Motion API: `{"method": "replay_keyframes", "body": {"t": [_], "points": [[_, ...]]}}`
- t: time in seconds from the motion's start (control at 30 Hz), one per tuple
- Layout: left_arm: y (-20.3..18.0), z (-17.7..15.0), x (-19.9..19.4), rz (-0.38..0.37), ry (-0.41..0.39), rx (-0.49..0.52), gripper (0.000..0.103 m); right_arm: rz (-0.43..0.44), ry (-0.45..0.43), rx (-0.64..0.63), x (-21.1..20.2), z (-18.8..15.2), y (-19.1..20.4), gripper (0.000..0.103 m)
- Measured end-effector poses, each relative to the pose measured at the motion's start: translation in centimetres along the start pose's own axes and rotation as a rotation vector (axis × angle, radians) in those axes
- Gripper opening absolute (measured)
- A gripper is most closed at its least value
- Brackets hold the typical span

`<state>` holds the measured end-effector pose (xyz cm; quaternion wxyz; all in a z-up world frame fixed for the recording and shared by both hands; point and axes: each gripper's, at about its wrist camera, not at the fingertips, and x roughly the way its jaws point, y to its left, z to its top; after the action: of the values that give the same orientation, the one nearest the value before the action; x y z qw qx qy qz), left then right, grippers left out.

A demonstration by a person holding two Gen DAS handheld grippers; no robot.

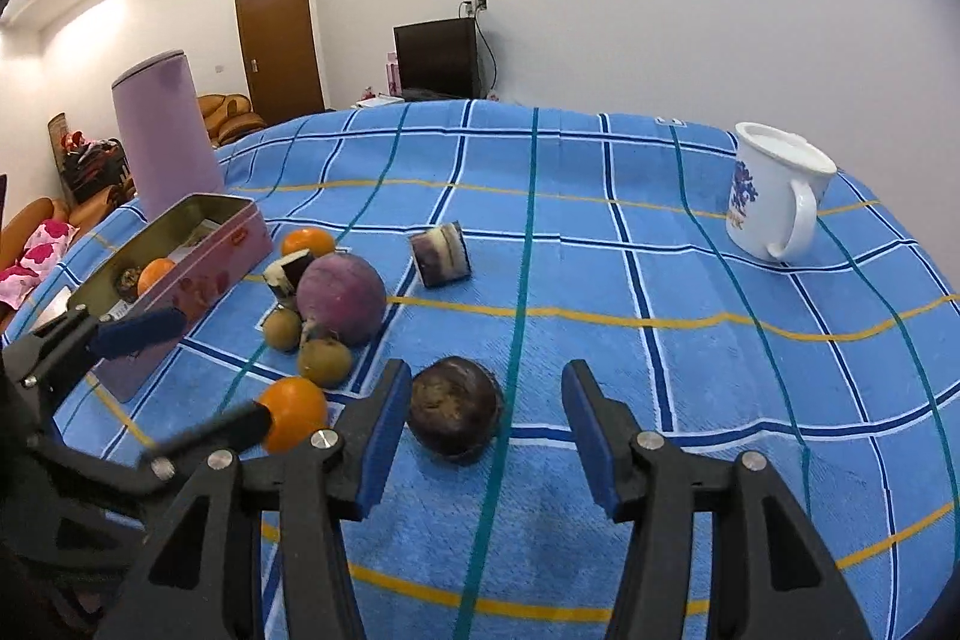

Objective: Organize fruits
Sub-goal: 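Withdraw both tools from the tin back toward the remaining fruits, then grasp an orange with the left tool while the right tool grasps a dark round fruit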

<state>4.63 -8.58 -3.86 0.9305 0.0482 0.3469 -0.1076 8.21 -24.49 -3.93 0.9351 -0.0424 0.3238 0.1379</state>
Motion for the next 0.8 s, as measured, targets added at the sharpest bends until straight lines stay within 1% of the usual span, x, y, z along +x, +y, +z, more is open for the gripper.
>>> {"method": "replay_keyframes", "body": {"t": [0.1, 0.2, 0.27, 0.33, 0.4, 0.43, 0.5, 0.63, 0.73, 0.8], "points": [[-0.3, 0.0, 0.6, -0.011, 0.024, 0.004, 0.087, -0.002, 0.012, 0.011, 0.3, -0.1, -0.3, 0.054], [-0.6, -0.1, 1.2, -0.030, 0.048, 0.010, 0.077, -0.003, 0.031, 0.015, 0.7, -0.2, -0.4, 0.054], [-0.6, -0.1, 1.5, -0.042, 0.068, 0.011, 0.074, 0.001, 0.043, 0.015, 1.0, -0.2, -0.4, 0.054], [-0.5, 0.0, 1.7, -0.057, 0.074, 0.005, 0.062, 0.004, 0.045, 0.011, 1.2, -0.1, -0.2, 0.054], [-0.6, -0.1, 1.9, -0.073, 0.085, 0.005, 0.058, 0.007, 0.051, 0.005, 1.4, 0.0, 0.1, 0.054], [-0.6, -0.1, 1.9, -0.085, 0.085, 0.006, 0.050, 0.009, 0.053, 0.001, 1.5, 0.0, 0.2, 0.054], [-0.7, -0.1, 2.0, -0.102, 0.089, 0.008, 0.041, 0.012, 0.066, -0.003, 1.9, 0.1, 0.4, 0.054], [-0.3, -0.1, 1.7, -0.103, 0.078, -0.002, 0.040, 0.015, 0.084, -0.006, 2.3, 0.2, 0.7, 0.054], [0.1, 0.0, 1.1, -0.084, 0.056, 0.000, 0.040, 0.019, 0.114, -0.016, 2.9, 0.2, 1.0, 0.054], [0.6, 0.2, 0.6, -0.069, 0.039, -0.006, 0.040, 0.020, 0.118, -0.016, 3.0, 0.3, 1.0, 0.054]]}}
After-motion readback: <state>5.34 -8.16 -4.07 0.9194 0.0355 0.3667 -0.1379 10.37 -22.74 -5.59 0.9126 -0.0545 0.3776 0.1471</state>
